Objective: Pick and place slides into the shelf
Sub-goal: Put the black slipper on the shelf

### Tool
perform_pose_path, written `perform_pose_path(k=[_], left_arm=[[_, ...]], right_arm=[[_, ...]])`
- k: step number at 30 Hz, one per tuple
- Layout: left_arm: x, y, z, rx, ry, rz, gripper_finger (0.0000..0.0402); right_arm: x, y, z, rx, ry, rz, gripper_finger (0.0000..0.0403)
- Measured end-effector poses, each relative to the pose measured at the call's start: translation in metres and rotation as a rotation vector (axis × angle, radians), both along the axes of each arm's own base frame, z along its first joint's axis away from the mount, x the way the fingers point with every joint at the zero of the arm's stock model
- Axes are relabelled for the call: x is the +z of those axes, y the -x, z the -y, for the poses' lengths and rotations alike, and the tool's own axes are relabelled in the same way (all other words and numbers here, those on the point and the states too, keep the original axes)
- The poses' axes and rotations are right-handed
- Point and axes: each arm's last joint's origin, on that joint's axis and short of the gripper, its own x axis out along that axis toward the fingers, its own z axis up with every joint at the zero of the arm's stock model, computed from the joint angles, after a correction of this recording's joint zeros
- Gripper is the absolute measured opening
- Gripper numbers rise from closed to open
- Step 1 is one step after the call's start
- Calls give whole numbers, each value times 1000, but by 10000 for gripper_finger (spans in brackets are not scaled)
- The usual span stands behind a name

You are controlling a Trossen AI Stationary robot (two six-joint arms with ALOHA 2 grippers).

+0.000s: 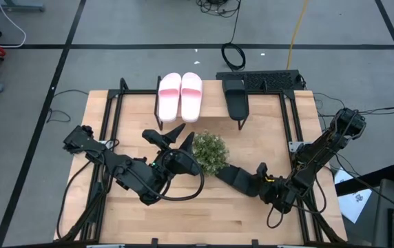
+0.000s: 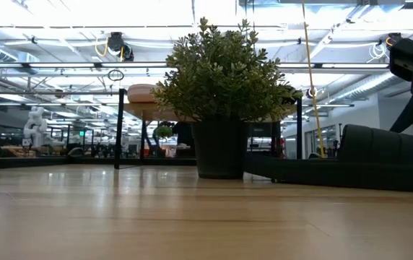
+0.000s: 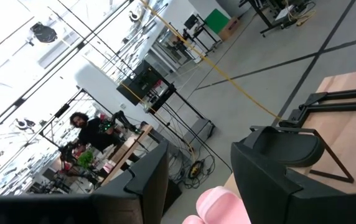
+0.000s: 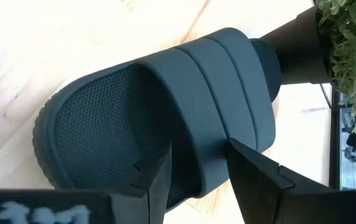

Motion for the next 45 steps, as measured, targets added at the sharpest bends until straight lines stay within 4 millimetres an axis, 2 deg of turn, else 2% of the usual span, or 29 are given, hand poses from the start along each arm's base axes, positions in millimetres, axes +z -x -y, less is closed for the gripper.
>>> perform_pose_path(k=[12,17,23,29,34,39,45], left_arm=[[0,0,0,0,2,3,182],[0,0,0,0,3,6,182],[0,0,0,0,11,18,182],[0,0,0,0,11,18,182],[0,0,0,0,11,18,182],[0,0,0,-1,11,19,182],[0,-1,1,-31,3,18,182]], right_arm=[[0,-1,1,-6,2,1,138],[-4,-3,8,-84,-37,17,95],[-10,-1,15,-131,-52,13,14],[-8,3,15,-105,-36,-53,3],[12,14,9,-72,-4,-211,1],[48,23,-5,-50,-177,-315,1],[92,34,-13,-100,-301,-340,0]])
